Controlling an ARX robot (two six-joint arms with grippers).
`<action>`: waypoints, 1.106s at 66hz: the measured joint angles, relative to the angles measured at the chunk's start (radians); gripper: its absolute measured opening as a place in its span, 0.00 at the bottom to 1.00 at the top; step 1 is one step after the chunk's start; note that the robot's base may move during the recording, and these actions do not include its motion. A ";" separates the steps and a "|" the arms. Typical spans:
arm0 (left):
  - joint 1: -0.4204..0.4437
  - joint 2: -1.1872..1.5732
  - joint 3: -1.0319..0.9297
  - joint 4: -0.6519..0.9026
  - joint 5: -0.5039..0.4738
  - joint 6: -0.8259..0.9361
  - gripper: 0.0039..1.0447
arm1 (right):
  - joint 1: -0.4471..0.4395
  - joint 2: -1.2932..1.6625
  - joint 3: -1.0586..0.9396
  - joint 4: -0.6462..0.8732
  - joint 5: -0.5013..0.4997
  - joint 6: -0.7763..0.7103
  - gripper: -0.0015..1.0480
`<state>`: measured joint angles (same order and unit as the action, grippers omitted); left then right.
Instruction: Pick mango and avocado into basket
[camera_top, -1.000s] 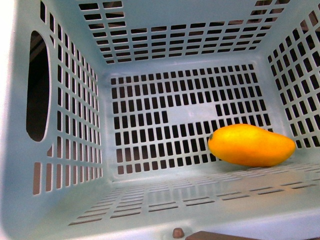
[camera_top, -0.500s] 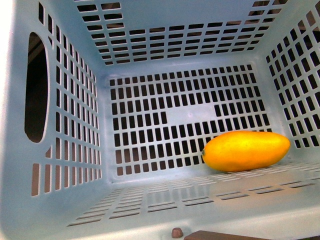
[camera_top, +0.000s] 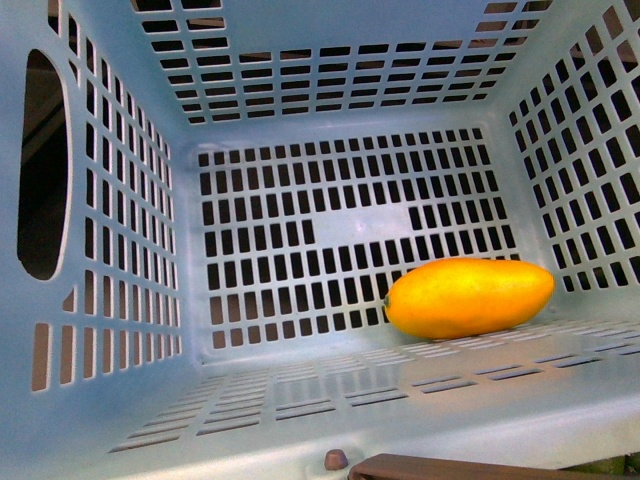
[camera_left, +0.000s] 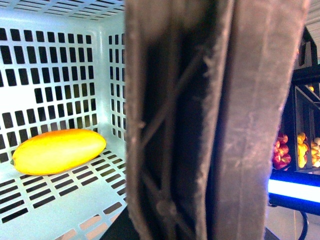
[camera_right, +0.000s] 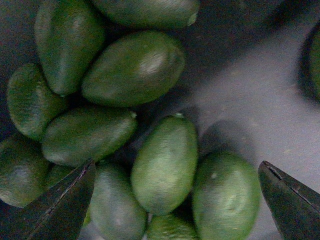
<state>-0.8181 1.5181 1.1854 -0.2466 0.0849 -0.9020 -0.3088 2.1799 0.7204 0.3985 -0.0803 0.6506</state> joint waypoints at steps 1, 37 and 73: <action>0.000 0.000 0.000 0.000 0.000 0.000 0.13 | 0.003 0.002 0.000 0.002 0.000 0.011 0.92; 0.000 0.000 0.000 0.000 0.001 0.000 0.13 | 0.062 0.109 0.087 0.018 -0.013 0.240 0.92; 0.000 0.000 0.000 0.000 0.001 0.000 0.13 | 0.120 0.197 0.198 0.027 -0.021 0.299 0.92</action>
<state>-0.8181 1.5181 1.1854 -0.2466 0.0860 -0.9024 -0.1886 2.3768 0.9180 0.4252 -0.1013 0.9493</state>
